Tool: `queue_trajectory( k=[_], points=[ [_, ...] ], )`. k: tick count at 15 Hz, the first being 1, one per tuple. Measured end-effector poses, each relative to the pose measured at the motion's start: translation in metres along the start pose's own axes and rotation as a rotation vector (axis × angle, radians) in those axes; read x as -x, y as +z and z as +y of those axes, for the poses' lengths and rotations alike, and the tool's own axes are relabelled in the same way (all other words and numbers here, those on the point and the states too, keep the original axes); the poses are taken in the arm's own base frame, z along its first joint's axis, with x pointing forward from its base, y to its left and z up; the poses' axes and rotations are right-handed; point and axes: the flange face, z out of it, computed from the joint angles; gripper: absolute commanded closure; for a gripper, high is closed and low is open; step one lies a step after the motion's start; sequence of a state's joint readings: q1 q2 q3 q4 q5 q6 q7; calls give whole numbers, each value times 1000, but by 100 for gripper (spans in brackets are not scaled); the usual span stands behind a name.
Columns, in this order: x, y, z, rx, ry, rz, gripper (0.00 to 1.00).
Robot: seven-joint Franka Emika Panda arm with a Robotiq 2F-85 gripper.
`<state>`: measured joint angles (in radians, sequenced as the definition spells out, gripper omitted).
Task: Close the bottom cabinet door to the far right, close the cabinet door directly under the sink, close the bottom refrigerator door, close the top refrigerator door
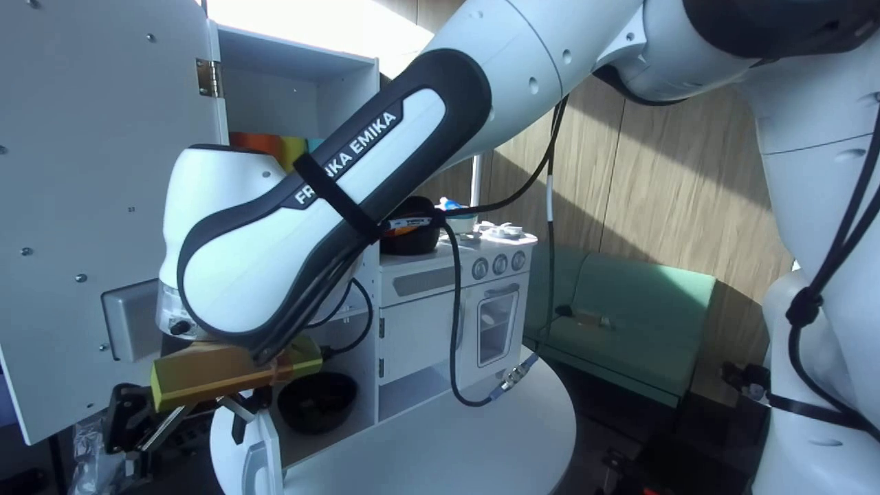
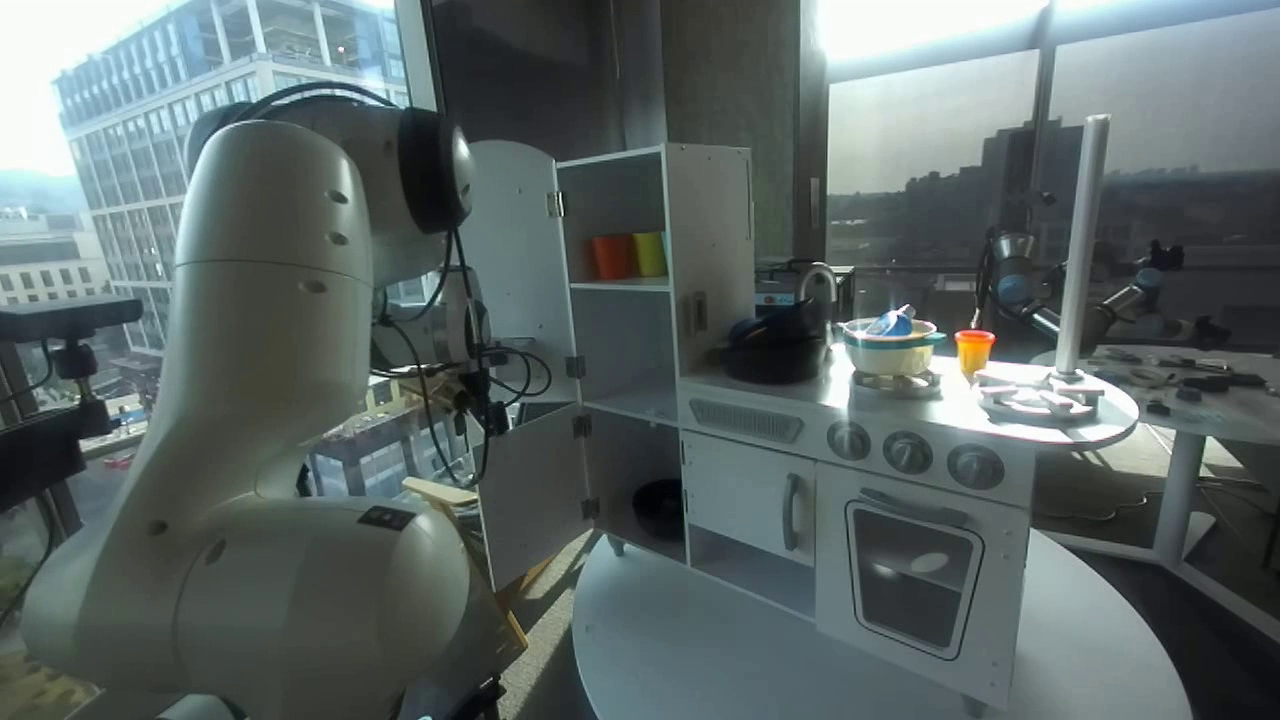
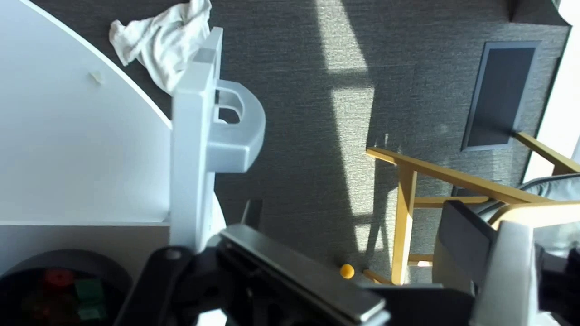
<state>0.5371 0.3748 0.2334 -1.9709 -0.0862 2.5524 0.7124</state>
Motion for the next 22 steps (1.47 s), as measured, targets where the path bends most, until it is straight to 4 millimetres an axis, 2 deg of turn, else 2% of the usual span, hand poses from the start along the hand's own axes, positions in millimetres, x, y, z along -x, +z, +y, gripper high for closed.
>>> queue_trajectory(
  k=[4,8,12,15,18,22],
  points=[
    [5,5,39,152,11,6,0],
    [-16,10,94,272,101,157,0],
    [-34,10,138,363,199,287,0],
    [-40,5,151,386,243,359,0],
    [-43,-9,150,389,242,441,0],
    [-43,-12,149,372,272,474,0]
  ],
)
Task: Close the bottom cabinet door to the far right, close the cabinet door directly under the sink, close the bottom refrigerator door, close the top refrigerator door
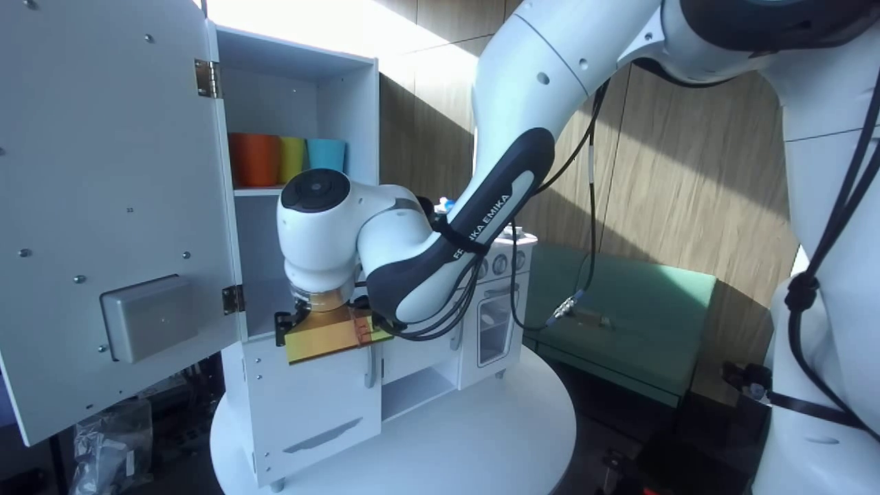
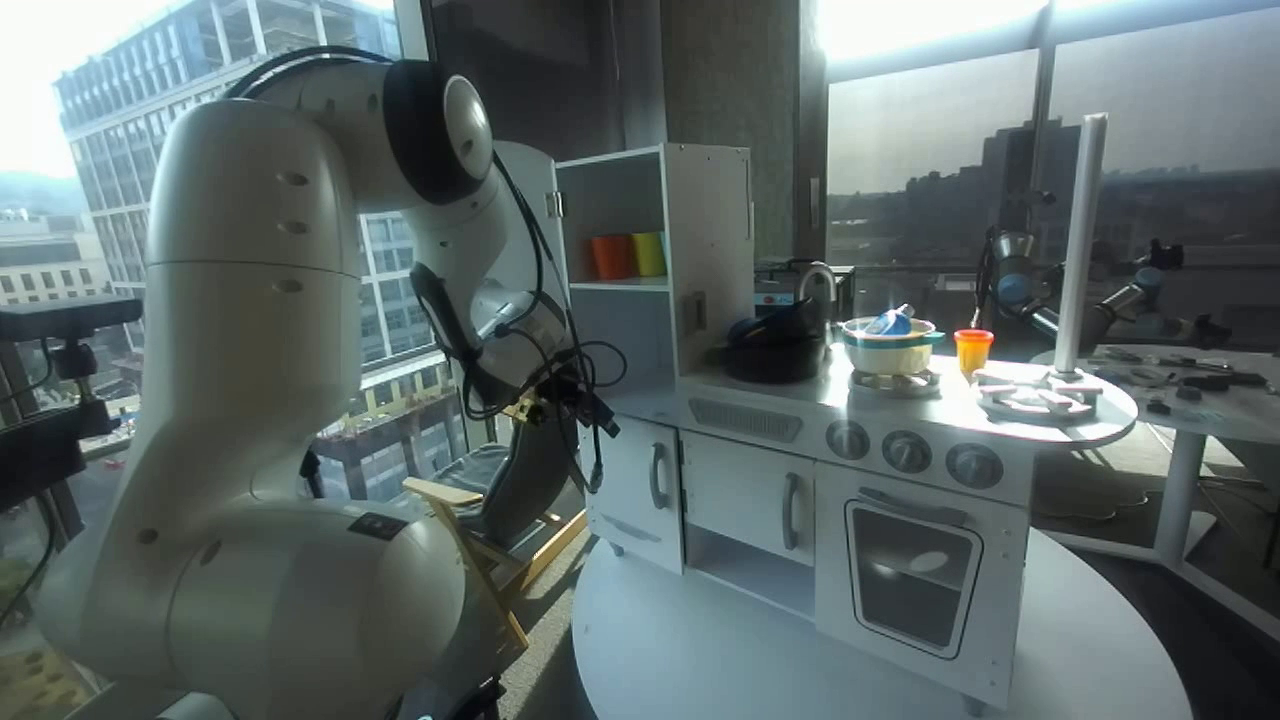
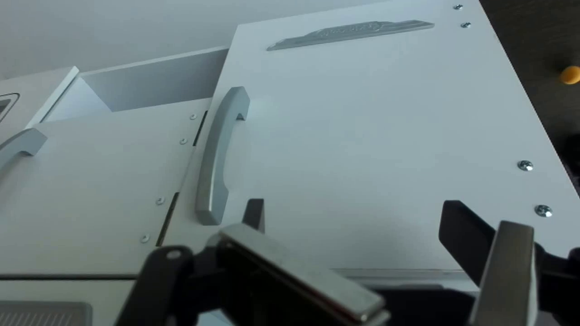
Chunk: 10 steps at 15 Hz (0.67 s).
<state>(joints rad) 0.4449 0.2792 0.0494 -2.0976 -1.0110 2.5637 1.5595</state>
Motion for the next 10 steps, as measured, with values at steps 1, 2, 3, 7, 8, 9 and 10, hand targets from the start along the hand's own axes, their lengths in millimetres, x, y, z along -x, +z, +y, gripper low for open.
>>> queue_trajectory(
  k=[1,2,3,7,8,9,10],
  points=[
    [0,-4,-3,-10,1,-1,0],
    [0,-12,-6,-23,4,-1,0],
    [-2,-23,-10,-36,6,-5,0],
    [-18,-90,-22,-92,-4,-82,0],
    [-25,-110,-21,-99,-4,-101,0],
    [-33,-130,-18,-106,0,-113,0],
    [-43,-150,-15,-113,18,-123,0]
  ],
)
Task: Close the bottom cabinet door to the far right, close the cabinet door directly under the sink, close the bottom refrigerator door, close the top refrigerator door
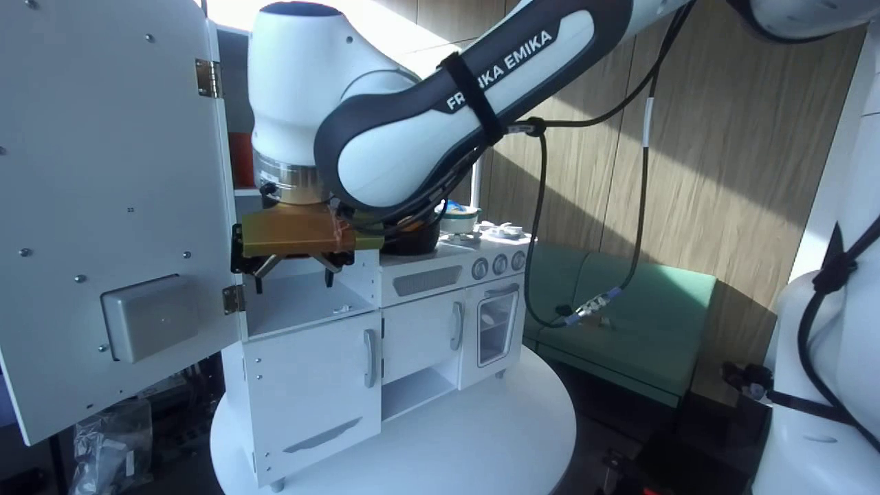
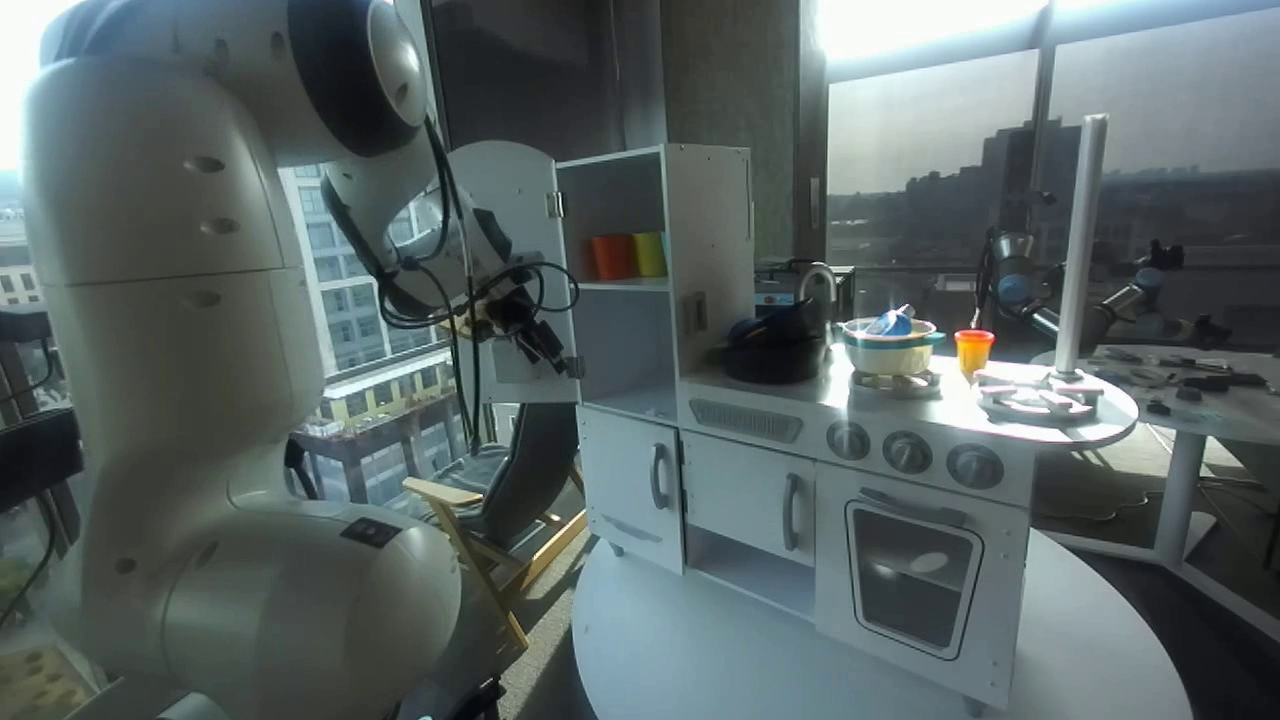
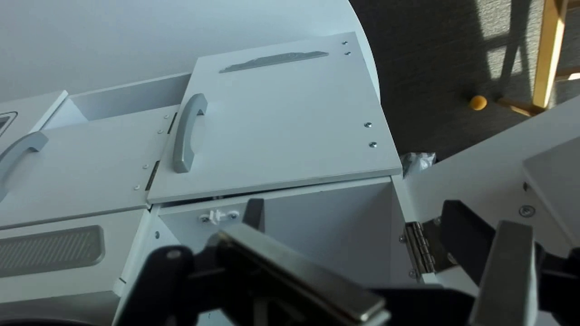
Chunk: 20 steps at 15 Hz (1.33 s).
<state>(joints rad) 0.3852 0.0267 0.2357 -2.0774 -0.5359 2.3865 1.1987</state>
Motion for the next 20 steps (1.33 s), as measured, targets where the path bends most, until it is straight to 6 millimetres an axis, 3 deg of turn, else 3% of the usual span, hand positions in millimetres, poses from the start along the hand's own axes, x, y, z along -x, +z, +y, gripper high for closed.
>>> queue_trajectory(
  k=[4,7,11,20],
  points=[
    [-43,-82,7,-92,93,13,0],
    [-73,-132,10,-180,150,38,0],
    [-90,-185,6,-281,176,56,0],
    [-94,-189,4,-272,153,86,0]
  ],
)
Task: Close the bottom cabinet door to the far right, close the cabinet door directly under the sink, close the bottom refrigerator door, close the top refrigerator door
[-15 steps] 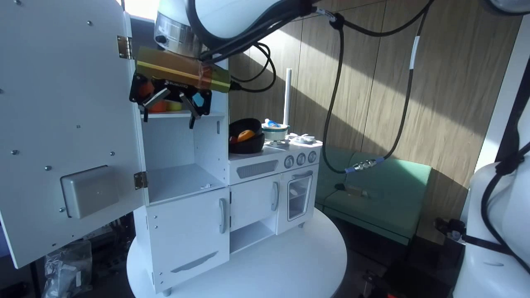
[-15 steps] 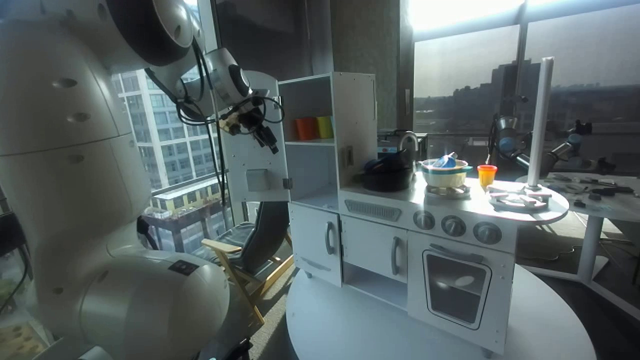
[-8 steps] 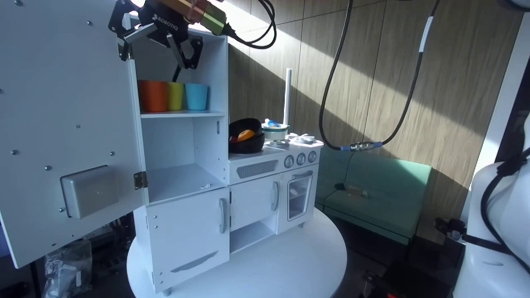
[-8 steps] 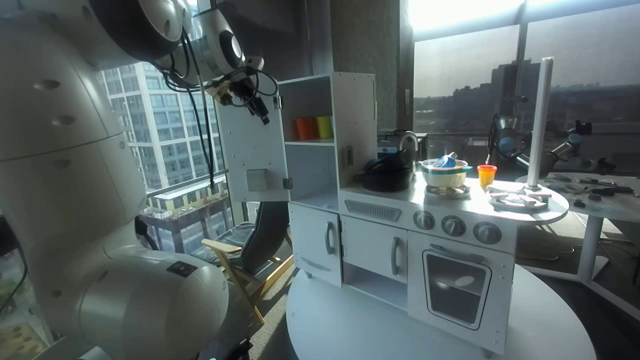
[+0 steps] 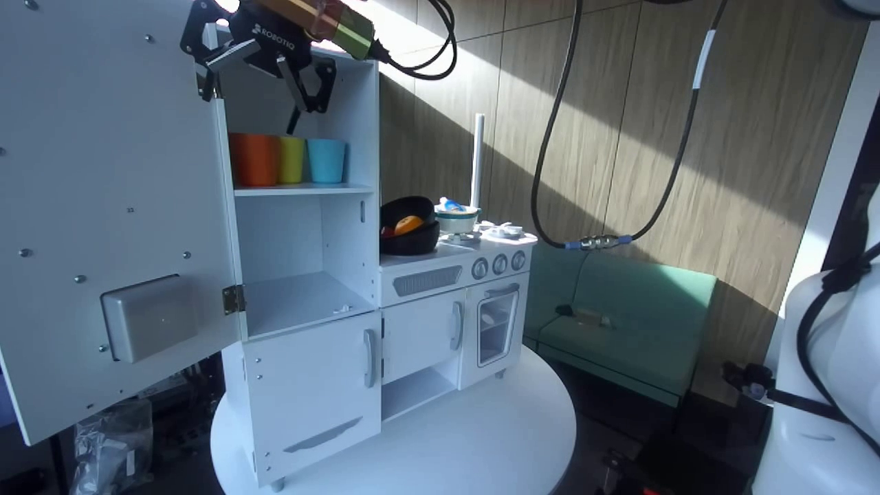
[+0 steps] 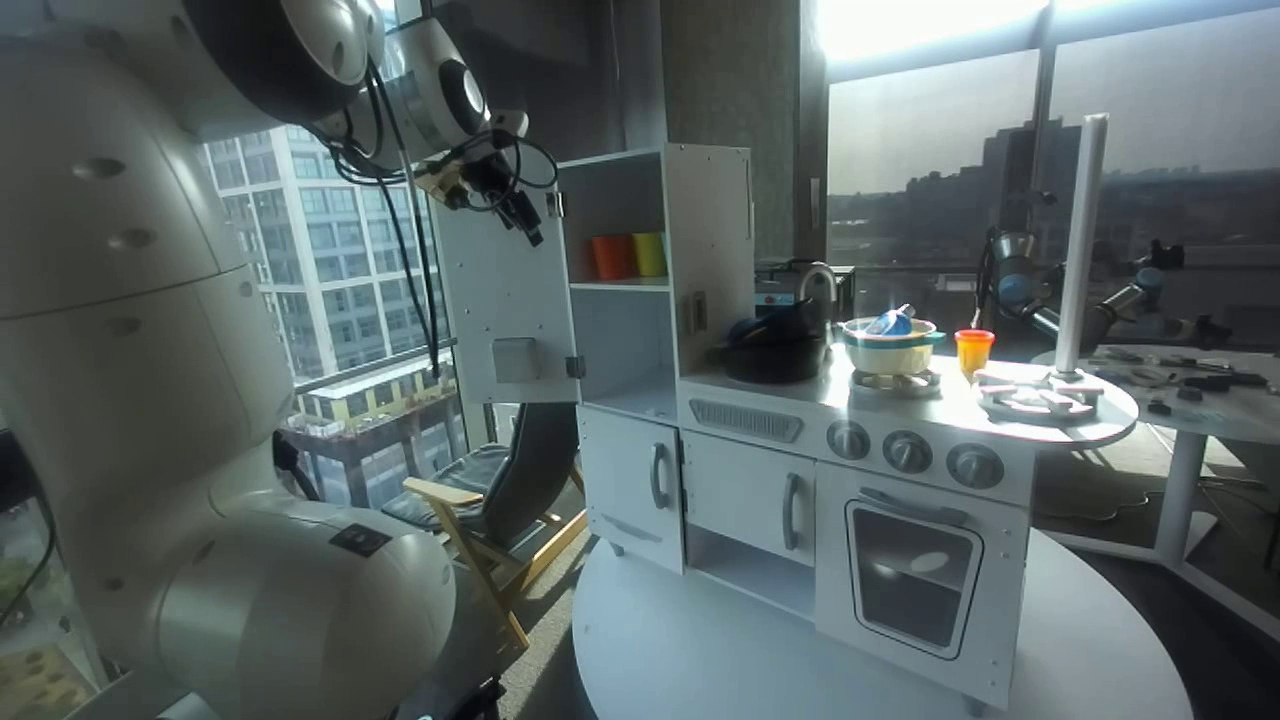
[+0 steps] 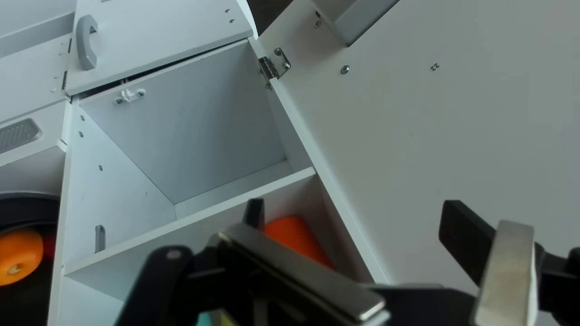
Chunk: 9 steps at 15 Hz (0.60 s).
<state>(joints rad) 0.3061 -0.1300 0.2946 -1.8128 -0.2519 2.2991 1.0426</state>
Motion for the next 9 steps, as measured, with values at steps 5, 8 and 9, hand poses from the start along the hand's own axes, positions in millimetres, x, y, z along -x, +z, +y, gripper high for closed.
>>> queue_trajectory(
  k=[5,8,9],
  points=[
    [-51,-16,0,46,-52,100,0],
    [-76,-21,-13,41,-66,155,0],
    [-82,-23,-20,32,-75,172,0]
  ],
)
